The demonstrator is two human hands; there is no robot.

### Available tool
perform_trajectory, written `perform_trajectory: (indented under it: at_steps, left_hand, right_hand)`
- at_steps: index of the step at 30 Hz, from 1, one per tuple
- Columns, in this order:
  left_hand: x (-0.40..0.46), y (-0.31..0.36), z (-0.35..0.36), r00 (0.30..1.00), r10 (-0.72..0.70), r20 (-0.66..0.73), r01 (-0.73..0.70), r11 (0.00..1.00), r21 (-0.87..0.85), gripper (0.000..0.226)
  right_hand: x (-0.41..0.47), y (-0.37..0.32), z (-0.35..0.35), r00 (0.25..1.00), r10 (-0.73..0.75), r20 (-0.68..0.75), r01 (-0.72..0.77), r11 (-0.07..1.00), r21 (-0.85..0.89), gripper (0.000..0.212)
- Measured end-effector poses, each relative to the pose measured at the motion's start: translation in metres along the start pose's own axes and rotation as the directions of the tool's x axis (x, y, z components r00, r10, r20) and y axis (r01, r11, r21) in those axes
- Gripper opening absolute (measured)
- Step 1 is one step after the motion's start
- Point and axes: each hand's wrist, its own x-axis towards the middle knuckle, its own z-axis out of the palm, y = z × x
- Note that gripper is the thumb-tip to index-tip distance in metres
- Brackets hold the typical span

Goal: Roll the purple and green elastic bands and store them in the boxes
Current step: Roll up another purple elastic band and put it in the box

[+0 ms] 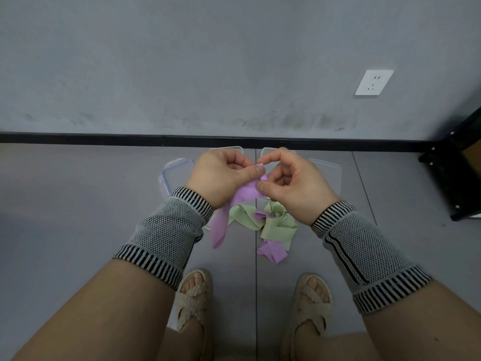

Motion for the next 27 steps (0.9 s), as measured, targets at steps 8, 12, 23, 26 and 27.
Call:
perform_trajectory:
  at_steps: [8,12,23,26,27]
  left_hand:
    - [-0.003,0.0,-0.003,0.999,0.02,0.049,-0.02,1.0,-0.006,0.009]
    - [-0.001,-0.005,-0.005,0.996,0.044,0.077,-0.05,0.996,0.071,0.009]
    - [0.0,-0.009,-0.01,0.972,0.19,0.135,-0.231,0.867,0.441,0.026]
    - [0.003,-0.011,-0.007,0.967,0.226,0.121,-0.256,0.855,0.452,0.024]
    - [0.003,-0.011,-0.007,0.965,0.236,0.115,-0.262,0.854,0.448,0.026]
  right_hand:
    - [-0.002,-0.003,-0.002,0.994,0.061,0.088,-0.08,0.971,0.227,0.031]
    - [-0.001,-0.002,-0.005,0.994,0.078,0.072,-0.093,0.967,0.239,0.032]
    - [-0.001,0.001,-0.013,0.99,0.125,0.06,-0.137,0.937,0.32,0.031]
    - [0.0,0.002,-0.014,0.988,0.146,0.047,-0.153,0.928,0.34,0.029]
    - [0.0,0.002,-0.014,0.987,0.155,0.045,-0.161,0.923,0.349,0.028]
